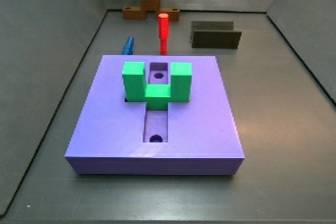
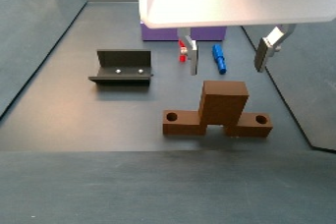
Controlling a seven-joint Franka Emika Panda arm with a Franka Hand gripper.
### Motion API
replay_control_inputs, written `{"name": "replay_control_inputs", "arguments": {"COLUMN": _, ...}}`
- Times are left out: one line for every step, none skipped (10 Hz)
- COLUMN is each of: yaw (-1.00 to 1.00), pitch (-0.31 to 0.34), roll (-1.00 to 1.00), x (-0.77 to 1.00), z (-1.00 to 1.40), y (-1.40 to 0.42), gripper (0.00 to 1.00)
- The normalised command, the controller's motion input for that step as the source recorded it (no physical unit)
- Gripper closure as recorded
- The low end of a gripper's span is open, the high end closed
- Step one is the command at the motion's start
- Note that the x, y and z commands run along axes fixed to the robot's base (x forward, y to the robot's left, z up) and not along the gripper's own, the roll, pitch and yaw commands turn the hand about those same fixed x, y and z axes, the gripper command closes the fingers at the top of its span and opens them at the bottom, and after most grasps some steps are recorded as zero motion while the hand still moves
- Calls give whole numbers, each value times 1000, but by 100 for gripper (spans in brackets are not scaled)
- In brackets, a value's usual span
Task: Pick up the brown object. Move up. Move to above the board. Insert the brown object.
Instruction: Pick up the brown object.
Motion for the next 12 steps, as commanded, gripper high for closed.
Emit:
{"name": "replay_control_inputs", "arguments": {"yaw": -154, "pitch": -61, "roll": 149, "x": 0, "z": -109, "y": -177, "gripper": 0}}
{"name": "replay_control_inputs", "arguments": {"yaw": -51, "pitch": -140, "roll": 109, "x": 0, "z": -197, "y": -40, "gripper": 0}}
{"name": "replay_control_inputs", "arguments": {"yaw": -9, "pitch": -136, "roll": 101, "x": 0, "z": -197, "y": 0, "gripper": 0}}
{"name": "replay_control_inputs", "arguments": {"yaw": 0, "pitch": -130, "roll": 126, "x": -63, "z": -203, "y": 0, "gripper": 0}}
{"name": "replay_control_inputs", "arguments": {"yaw": 0, "pitch": -149, "roll": 60, "x": -171, "z": -243, "y": 74, "gripper": 0}}
{"name": "replay_control_inputs", "arguments": {"yaw": 0, "pitch": -134, "roll": 39, "x": -177, "z": -266, "y": 97, "gripper": 0}}
{"name": "replay_control_inputs", "arguments": {"yaw": 0, "pitch": -117, "roll": 31, "x": -169, "z": -283, "y": 106, "gripper": 0}}
{"name": "replay_control_inputs", "arguments": {"yaw": 0, "pitch": -90, "roll": 0, "x": -134, "z": -309, "y": 149, "gripper": 0}}
{"name": "replay_control_inputs", "arguments": {"yaw": -23, "pitch": -67, "roll": 0, "x": 0, "z": -309, "y": 206, "gripper": 0}}
{"name": "replay_control_inputs", "arguments": {"yaw": -63, "pitch": -50, "roll": 0, "x": 0, "z": -303, "y": 183, "gripper": 0}}
{"name": "replay_control_inputs", "arguments": {"yaw": -106, "pitch": -33, "roll": 0, "x": 71, "z": -294, "y": 126, "gripper": 0}}
{"name": "replay_control_inputs", "arguments": {"yaw": -129, "pitch": -14, "roll": 0, "x": 137, "z": -246, "y": 43, "gripper": 0}}
